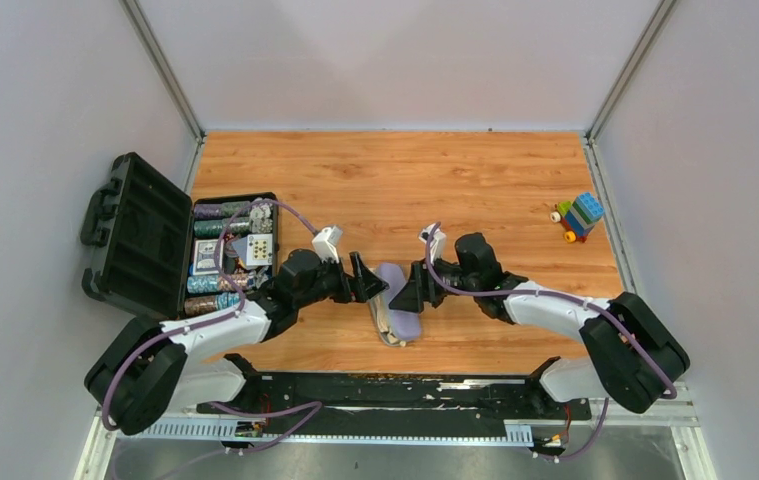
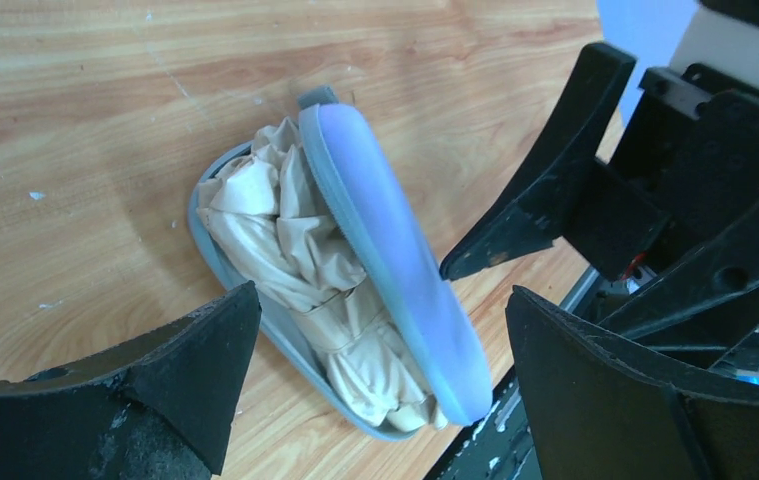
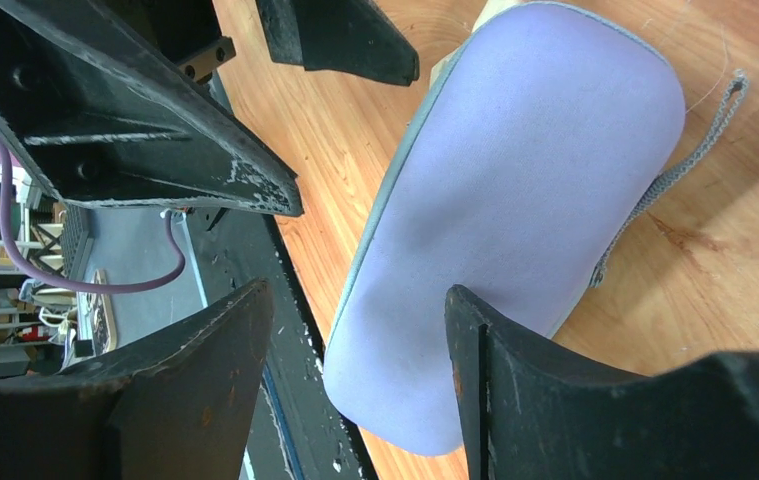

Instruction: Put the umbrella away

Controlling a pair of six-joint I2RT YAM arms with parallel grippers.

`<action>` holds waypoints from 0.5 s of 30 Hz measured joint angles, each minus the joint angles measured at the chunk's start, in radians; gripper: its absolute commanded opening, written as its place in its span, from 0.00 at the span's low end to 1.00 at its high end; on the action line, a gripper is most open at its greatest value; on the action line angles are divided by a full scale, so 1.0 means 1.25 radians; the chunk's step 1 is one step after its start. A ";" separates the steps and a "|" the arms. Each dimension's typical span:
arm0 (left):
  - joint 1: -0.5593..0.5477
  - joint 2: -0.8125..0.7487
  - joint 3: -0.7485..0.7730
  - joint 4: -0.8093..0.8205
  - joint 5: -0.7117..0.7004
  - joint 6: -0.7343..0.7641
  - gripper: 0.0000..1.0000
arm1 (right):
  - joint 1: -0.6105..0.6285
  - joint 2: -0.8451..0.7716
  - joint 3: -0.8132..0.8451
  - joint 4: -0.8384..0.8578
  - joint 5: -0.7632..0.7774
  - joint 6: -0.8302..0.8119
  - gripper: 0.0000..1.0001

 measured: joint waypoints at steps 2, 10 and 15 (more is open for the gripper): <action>0.000 -0.016 0.000 -0.001 -0.005 0.004 1.00 | 0.010 -0.001 0.000 0.003 0.004 0.006 0.64; -0.002 0.063 0.002 -0.003 -0.017 0.017 1.00 | 0.028 -0.007 -0.012 0.022 0.024 0.026 0.63; -0.018 0.146 0.003 0.063 -0.008 0.014 0.90 | 0.029 -0.003 -0.024 0.042 0.034 0.033 0.63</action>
